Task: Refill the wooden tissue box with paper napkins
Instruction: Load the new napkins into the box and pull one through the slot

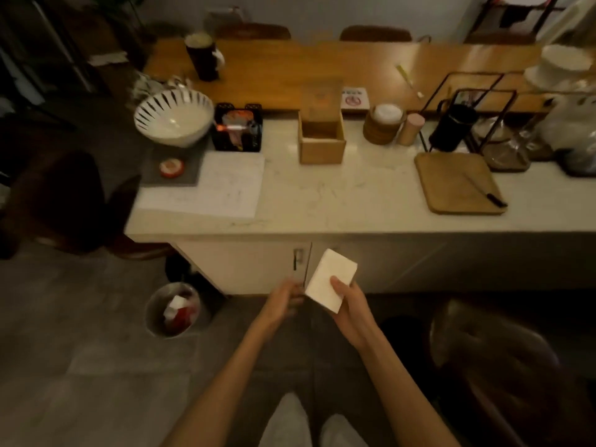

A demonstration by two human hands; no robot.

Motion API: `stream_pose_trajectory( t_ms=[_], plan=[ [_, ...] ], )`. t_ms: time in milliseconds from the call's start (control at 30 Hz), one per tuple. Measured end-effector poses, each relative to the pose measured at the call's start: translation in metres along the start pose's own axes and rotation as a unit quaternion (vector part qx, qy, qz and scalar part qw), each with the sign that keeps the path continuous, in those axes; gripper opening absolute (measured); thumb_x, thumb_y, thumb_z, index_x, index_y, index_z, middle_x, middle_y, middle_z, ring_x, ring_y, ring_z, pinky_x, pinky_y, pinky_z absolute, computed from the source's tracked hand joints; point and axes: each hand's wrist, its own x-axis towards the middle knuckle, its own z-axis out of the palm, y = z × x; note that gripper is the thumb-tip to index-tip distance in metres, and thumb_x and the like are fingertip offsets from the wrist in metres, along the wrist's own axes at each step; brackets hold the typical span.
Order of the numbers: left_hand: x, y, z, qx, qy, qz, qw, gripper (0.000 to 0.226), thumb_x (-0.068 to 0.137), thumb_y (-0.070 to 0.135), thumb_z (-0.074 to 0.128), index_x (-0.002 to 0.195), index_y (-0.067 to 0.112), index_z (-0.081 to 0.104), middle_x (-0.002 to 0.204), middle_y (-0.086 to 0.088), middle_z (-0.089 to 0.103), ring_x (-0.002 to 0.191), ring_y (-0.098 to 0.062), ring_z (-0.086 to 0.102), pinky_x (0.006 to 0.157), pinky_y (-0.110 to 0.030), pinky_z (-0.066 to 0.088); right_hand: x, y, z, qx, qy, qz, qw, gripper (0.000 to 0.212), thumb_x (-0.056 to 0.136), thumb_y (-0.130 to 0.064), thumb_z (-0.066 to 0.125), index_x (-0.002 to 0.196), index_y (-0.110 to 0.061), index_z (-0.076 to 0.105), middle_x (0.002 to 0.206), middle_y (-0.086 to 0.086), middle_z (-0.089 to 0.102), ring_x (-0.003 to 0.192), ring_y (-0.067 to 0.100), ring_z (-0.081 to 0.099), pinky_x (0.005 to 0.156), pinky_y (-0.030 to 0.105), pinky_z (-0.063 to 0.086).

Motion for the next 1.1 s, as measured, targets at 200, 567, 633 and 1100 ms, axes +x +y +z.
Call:
stream_pose_trajectory(
  t_ms=[200,567,633,1100],
  plan=[
    [-0.093,0.070,0.001,-0.040,-0.095,0.091,0.990,0.047,0.093,0.047,0.053,0.132,0.021,0.052,0.128,-0.002,0.065,0.118,-0.017,0.062,0.102,-0.038,0.051,-0.045,-0.037,0.051,0.083,-0.074,0.033,0.993,0.044,0.092,-0.017,0.057,0.132,-0.002,0.049,0.136,0.025,0.055,0.129,0.039,0.049,0.111,0.048,0.037],
    [-0.011,0.177,0.035,0.165,-0.041,0.347,0.922,0.025,0.092,0.006,0.062,0.115,0.012,0.055,0.115,0.000,0.063,0.111,-0.009,0.061,0.091,-0.026,0.054,0.023,-0.172,0.026,-0.321,-0.098,-0.192,0.922,0.064,0.080,-0.014,0.076,0.136,-0.024,0.046,0.134,-0.001,0.056,0.121,0.012,0.057,0.087,0.022,0.054],
    [0.016,0.189,0.044,0.197,-0.030,0.358,0.912,0.027,0.093,0.008,0.059,0.119,0.013,0.054,0.120,0.001,0.061,0.115,-0.008,0.059,0.093,-0.025,0.053,0.050,-0.195,0.021,-0.396,-0.103,-0.245,0.879,0.068,0.085,-0.013,0.072,0.143,-0.024,0.039,0.142,-0.010,0.047,0.128,0.004,0.046,0.098,0.021,0.046],
    [0.105,0.175,0.090,0.190,0.064,0.273,0.941,0.034,0.097,0.014,0.057,0.129,0.020,0.049,0.131,0.004,0.056,0.123,-0.008,0.052,0.094,-0.008,0.045,0.129,-0.204,-0.006,-0.429,-0.057,-0.256,0.864,0.033,0.092,-0.012,0.062,0.122,-0.025,0.057,0.123,-0.008,0.062,0.116,0.006,0.057,0.104,0.034,0.048]
  ],
)
